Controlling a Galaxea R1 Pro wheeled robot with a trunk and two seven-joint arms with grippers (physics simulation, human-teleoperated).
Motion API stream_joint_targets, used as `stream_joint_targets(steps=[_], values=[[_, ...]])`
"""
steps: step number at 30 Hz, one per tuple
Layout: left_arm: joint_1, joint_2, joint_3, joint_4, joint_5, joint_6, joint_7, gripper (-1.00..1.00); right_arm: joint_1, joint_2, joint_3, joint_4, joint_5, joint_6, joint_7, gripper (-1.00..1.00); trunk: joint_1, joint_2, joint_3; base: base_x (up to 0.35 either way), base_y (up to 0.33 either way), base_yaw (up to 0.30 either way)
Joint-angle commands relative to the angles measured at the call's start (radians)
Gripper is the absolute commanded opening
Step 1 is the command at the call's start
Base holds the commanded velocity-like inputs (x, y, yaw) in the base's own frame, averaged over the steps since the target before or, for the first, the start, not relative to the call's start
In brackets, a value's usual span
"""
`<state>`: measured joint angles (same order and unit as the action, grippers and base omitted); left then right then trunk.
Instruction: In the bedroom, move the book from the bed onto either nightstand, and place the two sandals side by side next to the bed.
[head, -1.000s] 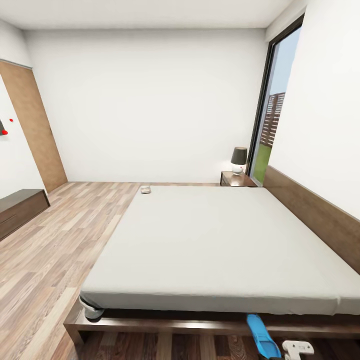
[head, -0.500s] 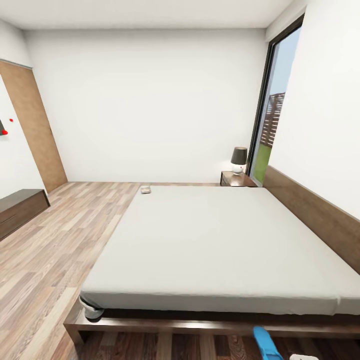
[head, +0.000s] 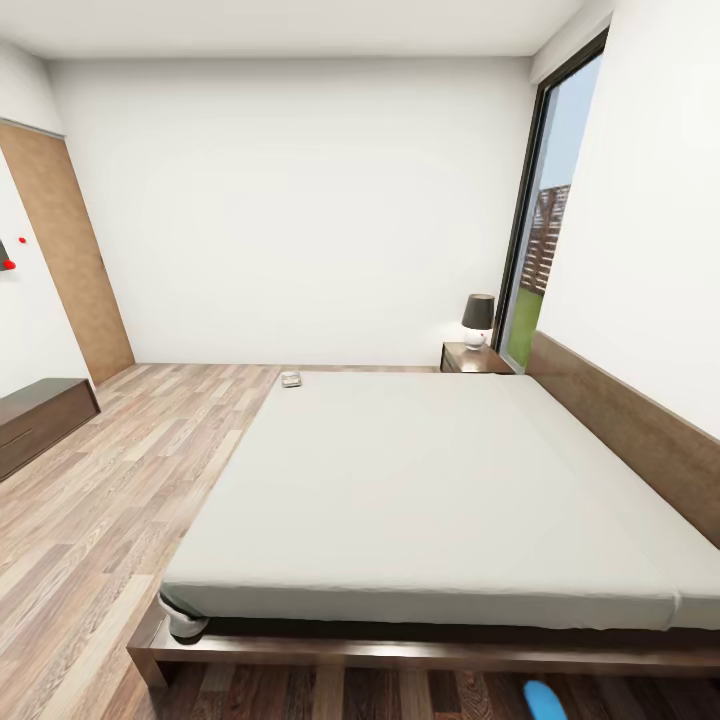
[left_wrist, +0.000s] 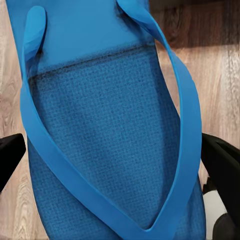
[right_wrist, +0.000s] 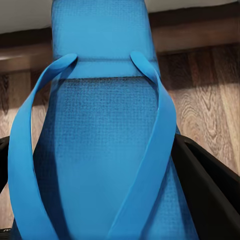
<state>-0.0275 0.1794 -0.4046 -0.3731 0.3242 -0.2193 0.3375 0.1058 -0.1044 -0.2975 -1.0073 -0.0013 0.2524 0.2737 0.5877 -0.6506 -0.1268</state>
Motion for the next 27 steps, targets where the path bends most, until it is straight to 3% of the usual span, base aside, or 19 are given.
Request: stream_joint_targets(steps=[1,8,27], values=[[-0.009,0.001,-0.009,0.001,0.010,-0.002,0.005,-1.00,0.000,0.000,-0.002,-0.001,0.000,0.006,0.005,-1.00,0.000,-0.001,-0.002,0.000,0.000,0.000],[-0.045,0.000,-0.013,0.014,0.008,-0.001,-0.010,-1.00,0.000,0.001,-0.001,0.012,0.002,0.003,0.001,-1.00,0.000,-0.001,-0.002,0.000,0.000,0.000],[-0.051,0.000,-0.007,0.109,0.018,-0.068,-0.067,-1.00,-0.001,0.003,0.008,0.060,0.003,0.002,-0.009,-1.00,0.000,-0.001,-0.002,0.000,0.000,0.000]])
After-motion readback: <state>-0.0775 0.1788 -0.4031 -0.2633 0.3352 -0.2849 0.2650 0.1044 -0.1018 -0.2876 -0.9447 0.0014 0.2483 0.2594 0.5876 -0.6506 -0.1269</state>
